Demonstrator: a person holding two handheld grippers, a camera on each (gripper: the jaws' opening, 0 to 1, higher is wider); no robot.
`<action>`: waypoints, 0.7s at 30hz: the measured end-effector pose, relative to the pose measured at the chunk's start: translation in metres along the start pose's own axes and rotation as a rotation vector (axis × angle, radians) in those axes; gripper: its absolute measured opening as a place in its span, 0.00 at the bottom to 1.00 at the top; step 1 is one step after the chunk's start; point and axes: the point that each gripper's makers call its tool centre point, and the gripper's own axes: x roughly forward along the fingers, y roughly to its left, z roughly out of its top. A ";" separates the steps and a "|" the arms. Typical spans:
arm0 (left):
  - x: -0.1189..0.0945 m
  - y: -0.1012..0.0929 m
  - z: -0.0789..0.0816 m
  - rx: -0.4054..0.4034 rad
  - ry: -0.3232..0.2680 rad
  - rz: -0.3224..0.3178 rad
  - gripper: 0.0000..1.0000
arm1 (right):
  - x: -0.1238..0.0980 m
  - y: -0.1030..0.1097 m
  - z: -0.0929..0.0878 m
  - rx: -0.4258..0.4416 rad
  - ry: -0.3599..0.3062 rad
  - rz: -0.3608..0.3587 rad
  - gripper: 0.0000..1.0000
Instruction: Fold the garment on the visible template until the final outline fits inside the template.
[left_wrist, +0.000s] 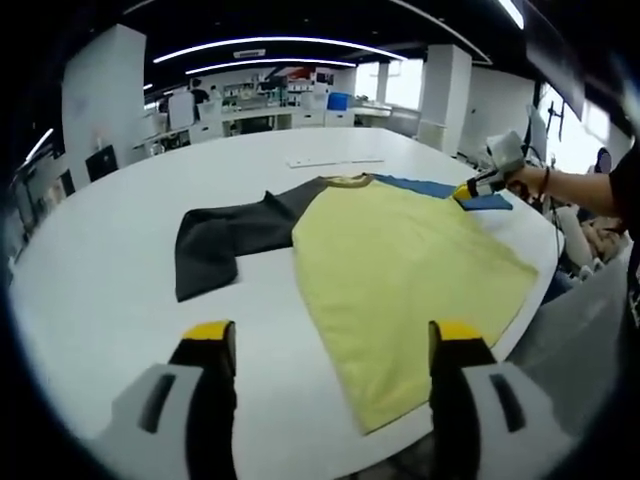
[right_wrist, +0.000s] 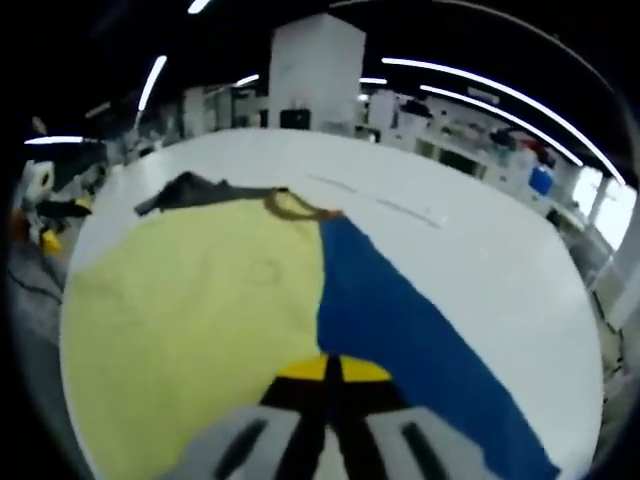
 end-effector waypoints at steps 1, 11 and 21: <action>0.000 0.000 0.000 0.000 0.001 -0.001 0.79 | -0.002 -0.004 -0.001 0.026 0.003 -0.015 0.01; 0.002 -0.003 0.000 0.015 -0.001 -0.013 0.94 | -0.028 -0.032 -0.023 0.251 0.048 -0.125 0.51; 0.002 -0.007 0.000 0.012 0.001 -0.023 0.99 | -0.060 -0.082 -0.054 0.393 0.062 -0.284 0.65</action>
